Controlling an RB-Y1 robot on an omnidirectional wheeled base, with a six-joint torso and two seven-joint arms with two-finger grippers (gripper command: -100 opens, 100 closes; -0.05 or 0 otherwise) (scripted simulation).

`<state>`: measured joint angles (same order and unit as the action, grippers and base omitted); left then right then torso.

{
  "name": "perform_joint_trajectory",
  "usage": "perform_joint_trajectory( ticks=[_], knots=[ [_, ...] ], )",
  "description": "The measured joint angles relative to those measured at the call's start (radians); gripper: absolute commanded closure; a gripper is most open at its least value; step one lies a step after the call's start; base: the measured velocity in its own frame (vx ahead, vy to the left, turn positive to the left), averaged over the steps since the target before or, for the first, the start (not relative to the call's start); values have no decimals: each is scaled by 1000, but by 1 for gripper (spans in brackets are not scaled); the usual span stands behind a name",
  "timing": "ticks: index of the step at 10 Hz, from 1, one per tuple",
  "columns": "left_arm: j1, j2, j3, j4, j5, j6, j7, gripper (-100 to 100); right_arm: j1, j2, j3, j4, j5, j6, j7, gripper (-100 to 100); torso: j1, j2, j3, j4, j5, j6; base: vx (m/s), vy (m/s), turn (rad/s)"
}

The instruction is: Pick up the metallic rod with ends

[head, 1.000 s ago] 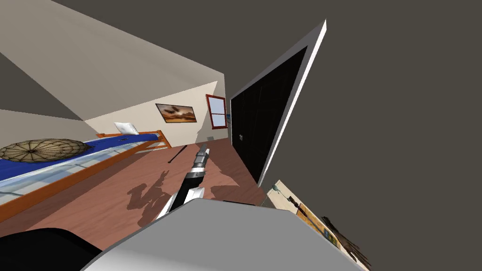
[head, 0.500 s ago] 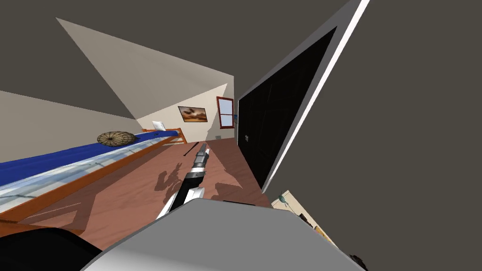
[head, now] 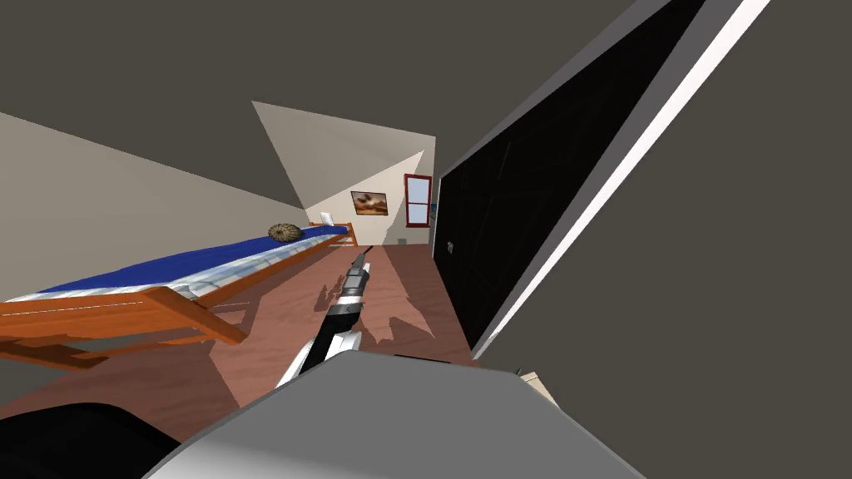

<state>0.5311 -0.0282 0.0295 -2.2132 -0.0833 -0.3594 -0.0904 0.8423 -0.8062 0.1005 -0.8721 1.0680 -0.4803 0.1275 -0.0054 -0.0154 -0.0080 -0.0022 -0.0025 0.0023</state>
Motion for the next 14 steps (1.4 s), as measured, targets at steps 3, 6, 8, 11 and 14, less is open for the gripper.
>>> perform_joint_trajectory(
  ticks=[3, 6, 8, 11, 14],
  knots=[
    [0, 0, 0, 0, 0, 0, 0, 0, -11, 13, 11, 42, 30, -10, 10, -100, 4, 1, 0, 0, 1, 1, 26, -42, 208],
    [0, 0, 0, 0, 0, 0, 0, 0, -18, 35, 24, 61, 49, -21, 20, 0, 6, 2, 1, 0, 1, 2, 8, -23, 122],
    [0, 0, 0, 0, 0, 0, 0, 0, -29, 50, 29, 70, 44, -13, 28, -100, 6, 4, 2, 1, 1, 2, -54, -45, 65],
    [0, 0, 0, 0, 0, 0, 0, 0, -74, 89, 55, 102, 38, 21, 40, 100, 6, 5, 3, 1, 1, 2, -30, -24, 36],
    [0, 0, 0, 0, 0, 0, 0, 0, -73, 90, 56, 101, 38, 18, 40, 100, 5, 3, 2, 1, 1, 1, 0, 0, 0]
  ],
)
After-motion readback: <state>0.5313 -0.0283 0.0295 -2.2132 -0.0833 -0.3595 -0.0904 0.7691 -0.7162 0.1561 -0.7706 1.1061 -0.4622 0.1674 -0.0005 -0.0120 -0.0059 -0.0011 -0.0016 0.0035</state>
